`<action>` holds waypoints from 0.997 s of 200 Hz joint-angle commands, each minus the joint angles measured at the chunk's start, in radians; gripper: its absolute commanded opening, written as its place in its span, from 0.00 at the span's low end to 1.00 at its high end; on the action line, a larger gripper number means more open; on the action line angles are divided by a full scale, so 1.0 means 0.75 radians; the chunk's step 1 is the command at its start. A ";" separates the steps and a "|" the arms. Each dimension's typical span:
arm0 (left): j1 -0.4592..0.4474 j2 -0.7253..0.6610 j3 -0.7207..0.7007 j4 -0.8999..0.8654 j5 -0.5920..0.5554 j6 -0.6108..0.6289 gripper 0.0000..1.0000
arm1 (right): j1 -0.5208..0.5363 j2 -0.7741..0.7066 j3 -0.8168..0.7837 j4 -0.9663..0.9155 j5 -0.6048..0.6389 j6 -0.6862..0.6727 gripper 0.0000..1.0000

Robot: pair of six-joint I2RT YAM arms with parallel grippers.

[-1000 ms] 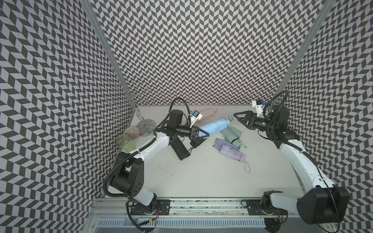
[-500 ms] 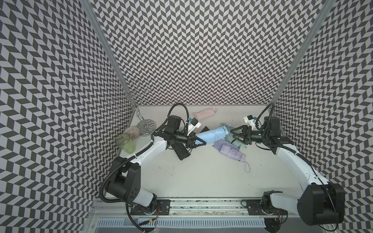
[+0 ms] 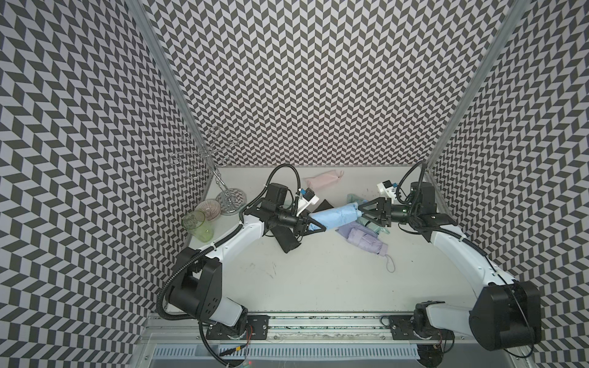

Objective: Take umbrellas out of sleeves
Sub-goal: Pick up the umbrella from the center of the board, then take out the umbrella from the umbrella sleeve.

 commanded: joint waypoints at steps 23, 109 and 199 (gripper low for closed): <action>-0.013 -0.055 0.062 0.011 0.047 0.062 0.00 | 0.017 0.014 0.019 0.092 -0.042 0.002 0.56; -0.027 -0.038 0.082 -0.032 0.033 0.099 0.00 | 0.051 0.018 -0.017 0.142 -0.103 0.013 0.48; -0.017 -0.012 0.088 -0.024 -0.027 0.038 0.00 | 0.080 0.003 -0.116 0.271 -0.160 0.113 0.15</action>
